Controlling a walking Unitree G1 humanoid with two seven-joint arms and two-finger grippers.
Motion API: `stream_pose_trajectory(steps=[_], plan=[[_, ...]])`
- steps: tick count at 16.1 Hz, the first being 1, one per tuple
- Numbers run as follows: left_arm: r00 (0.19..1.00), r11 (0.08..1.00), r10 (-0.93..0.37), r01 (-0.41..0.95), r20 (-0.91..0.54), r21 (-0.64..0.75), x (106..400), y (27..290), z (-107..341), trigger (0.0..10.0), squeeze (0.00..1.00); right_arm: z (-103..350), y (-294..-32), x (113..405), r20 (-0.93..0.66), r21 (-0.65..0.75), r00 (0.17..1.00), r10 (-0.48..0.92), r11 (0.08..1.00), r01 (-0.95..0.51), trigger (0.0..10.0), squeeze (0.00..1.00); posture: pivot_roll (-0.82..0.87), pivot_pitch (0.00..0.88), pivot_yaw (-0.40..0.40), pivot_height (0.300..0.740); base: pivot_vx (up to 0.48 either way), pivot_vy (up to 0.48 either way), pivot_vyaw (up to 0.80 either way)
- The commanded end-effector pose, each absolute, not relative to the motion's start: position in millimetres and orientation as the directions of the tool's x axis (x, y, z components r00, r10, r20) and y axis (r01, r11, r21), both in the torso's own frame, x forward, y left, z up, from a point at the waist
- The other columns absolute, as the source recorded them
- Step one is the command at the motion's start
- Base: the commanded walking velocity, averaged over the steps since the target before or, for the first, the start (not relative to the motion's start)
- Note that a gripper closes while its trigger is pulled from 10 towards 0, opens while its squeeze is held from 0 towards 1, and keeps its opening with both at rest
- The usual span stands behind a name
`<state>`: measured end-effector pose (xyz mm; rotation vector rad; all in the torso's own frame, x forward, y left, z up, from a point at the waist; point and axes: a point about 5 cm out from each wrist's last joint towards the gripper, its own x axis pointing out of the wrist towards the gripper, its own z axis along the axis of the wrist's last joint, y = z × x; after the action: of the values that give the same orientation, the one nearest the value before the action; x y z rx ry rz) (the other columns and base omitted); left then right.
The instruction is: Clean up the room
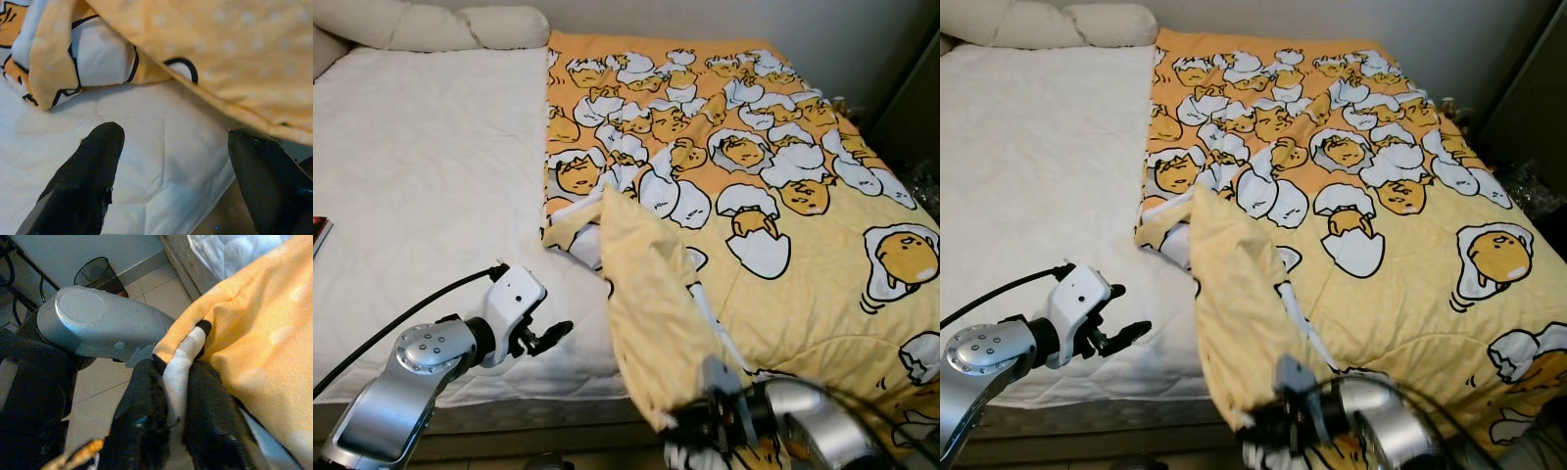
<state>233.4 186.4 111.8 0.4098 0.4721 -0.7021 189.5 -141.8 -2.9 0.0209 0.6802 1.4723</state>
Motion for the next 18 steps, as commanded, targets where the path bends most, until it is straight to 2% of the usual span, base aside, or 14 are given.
stream_pose_trajectory(steps=[1,3,5,6,7,8,9,10,12,14,15,16,17,18], plan=[[0.662,0.685,-0.513,0.700,-0.547,0.204,233.0,186.2,111.5,10.0,0.00,-0.7,-137.0,192.3,-0.401,0.388,-0.058,0.914,0.113,-0.915,10.0,1.00,0.02,0.000,-0.021,0.740,0.000,0.000,0.00],[0.662,0.685,-0.512,0.699,-0.547,0.206,232.8,186.3,111.5,10.0,0.00,-3.6,-129.8,193.4,-0.397,0.388,-0.067,0.916,0.101,-0.916,10.0,1.00,0.03,0.000,-0.025,0.740,0.000,0.000,0.00],[0.664,0.685,-0.511,0.698,-0.546,0.208,232.5,186.1,111.4,10.0,0.00,-3.3,-119.9,200.9,-0.373,0.329,0.002,0.928,0.135,-0.935,10.0,1.00,0.02,0.000,-0.022,0.740,0.000,0.000,0.00],[0.666,0.685,-0.511,0.698,-0.543,0.211,232.8,185.8,111.3,10.0,0.00,0.8,-116.9,207.0,-0.348,0.285,0.070,0.935,0.176,-0.942,10.0,1.00,0.02,0.000,-0.019,0.740,0.000,0.000,0.00],[0.675,0.687,-0.508,0.692,-0.535,0.222,234.1,185.3,111.6,10.0,0.00,31.3,-122.8,252.7,-0.262,0.199,0.281,0.923,0.336,-0.921,10.0,1.00,0.02,0.000,-0.020,0.740,0.000,0.000,0.00],[0.686,0.693,-0.501,0.683,-0.528,0.231,236.0,185.2,112.2,10.0,0.00,55.3,-125.0,275.4,-0.193,0.162,0.377,0.906,0.408,-0.898,10.0,1.00,0.02,0.000,-0.020,0.740,0.000,0.000,0.00],[0.696,0.700,-0.495,0.674,-0.520,0.236,237.7,184.5,112.6,10.0,0.00,87.0,-125.5,292.8,-0.102,0.133,0.425,0.900,0.435,-0.890,10.0,1.00,0.02,0.000,-0.023,0.740,0.000,0.000,0.00],[0.697,0.701,-0.495,0.673,-0.518,0.236,237.9,183.3,112.3,10.0,0.00,100.0,-122.6,293.3,-0.066,0.132,0.393,0.917,0.398,-0.908,10.0,1.00,0.03,0.000,-0.029,0.740,0.000,0.000,0.00],[0.718,0.722,-0.482,0.650,-0.502,0.237,241.2,182.6,111.8,10.0,0.00,109.2,-121.0,294.8,-0.033,0.128,0.406,0.913,0.407,-0.904,10.0,1.00,0.03,0.000,-0.034,0.740,0.000,0.000,0.00],[0.765,0.776,-0.442,0.588,-0.470,0.227,251.5,182.7,111.2,10.0,0.00,114.1,-123.1,301.7,-0.021,0.114,0.468,0.884,0.467,-0.877,10.0,1.00,0.03,0.000,-0.042,0.740,0.000,0.000,0.00],[0.818,0.837,-0.409,0.513,-0.406,0.191,263.4,181.7,112.7,10.0,0.00,107.5,-128.3,310.9,-0.103,0.072,0.588,0.802,0.596,-0.800,10.0,1.00,0.02,0.000,-0.042,0.740,0.000,0.000,0.00],[0.866,0.886,-0.367,0.437,-0.340,0.156,269.6,181.3,115.0,10.0,0.25,100.6,-136.6,320.7,-0.163,0.017,0.752,0.639,0.764,-0.646,10.0,1.00,0.01,0.000,-0.036,0.740,0.000,0.000,0.00],[0.876,0.894,-0.352,0.419,-0.330,0.160,270.4,181.5,115.2,10.0,0.25,100.3,-137.8,321.9,-0.159,0.003,0.777,0.608,0.788,-0.616,10.0,1.00,0.01,0.000,-0.036,0.740,0.000,0.000,0.00],[0.903,0.910,-0.318,0.376,-0.290,0.174,272.1,180.8,116.2,10.0,0.12,98.1,-139.1,324.1,-0.158,0.029,0.844,0.512,0.857,-0.514,10.0,0.00,0.00,0.000,-0.033,0.740,0.000,0.000,0.00]])
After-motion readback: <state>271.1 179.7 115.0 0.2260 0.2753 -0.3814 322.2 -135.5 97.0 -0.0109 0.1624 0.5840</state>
